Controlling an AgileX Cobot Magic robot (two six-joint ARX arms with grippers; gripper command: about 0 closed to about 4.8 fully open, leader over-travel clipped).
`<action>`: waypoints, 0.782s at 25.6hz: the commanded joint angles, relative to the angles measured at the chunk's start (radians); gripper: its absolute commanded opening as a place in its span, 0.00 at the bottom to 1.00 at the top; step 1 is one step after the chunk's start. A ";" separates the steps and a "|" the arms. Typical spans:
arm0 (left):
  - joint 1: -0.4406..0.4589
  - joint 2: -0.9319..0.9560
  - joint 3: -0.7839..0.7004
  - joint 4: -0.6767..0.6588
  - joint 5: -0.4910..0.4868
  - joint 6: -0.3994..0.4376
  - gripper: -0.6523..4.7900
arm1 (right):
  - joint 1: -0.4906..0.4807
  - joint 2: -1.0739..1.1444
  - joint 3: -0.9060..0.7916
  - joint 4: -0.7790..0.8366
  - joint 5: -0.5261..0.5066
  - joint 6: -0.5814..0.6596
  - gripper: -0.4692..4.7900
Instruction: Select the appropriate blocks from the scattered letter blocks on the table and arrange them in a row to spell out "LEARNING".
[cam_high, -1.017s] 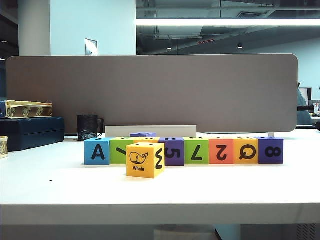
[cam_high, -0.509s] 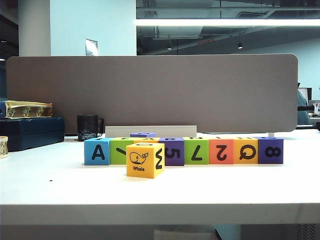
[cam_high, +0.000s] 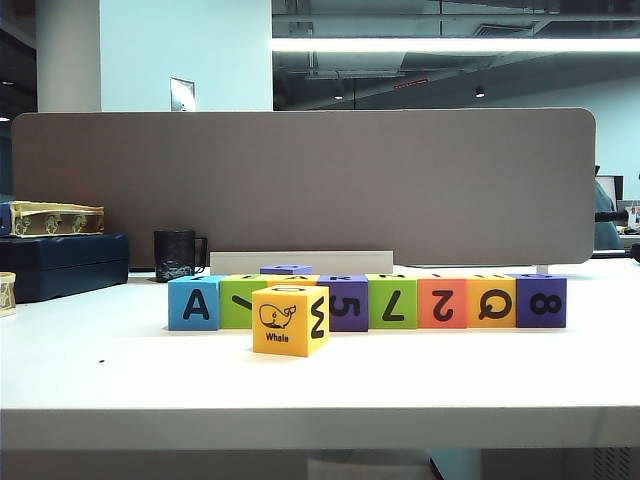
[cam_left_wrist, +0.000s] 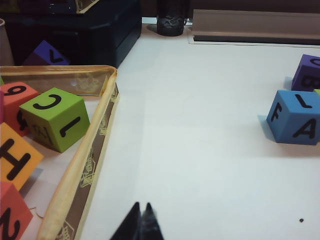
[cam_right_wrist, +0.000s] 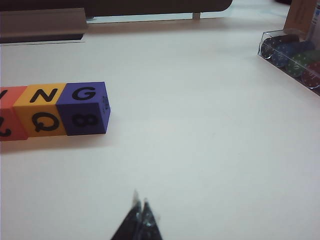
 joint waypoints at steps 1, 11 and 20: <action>0.001 0.001 0.000 -0.014 -0.004 0.004 0.11 | 0.000 -0.011 -0.002 0.007 0.001 -0.001 0.09; 0.000 0.001 0.000 -0.007 0.000 -0.007 0.11 | 0.000 -0.011 -0.002 0.007 0.001 -0.001 0.09; 0.000 0.001 0.000 -0.007 0.000 -0.007 0.11 | 0.000 -0.011 -0.002 0.007 0.002 -0.001 0.09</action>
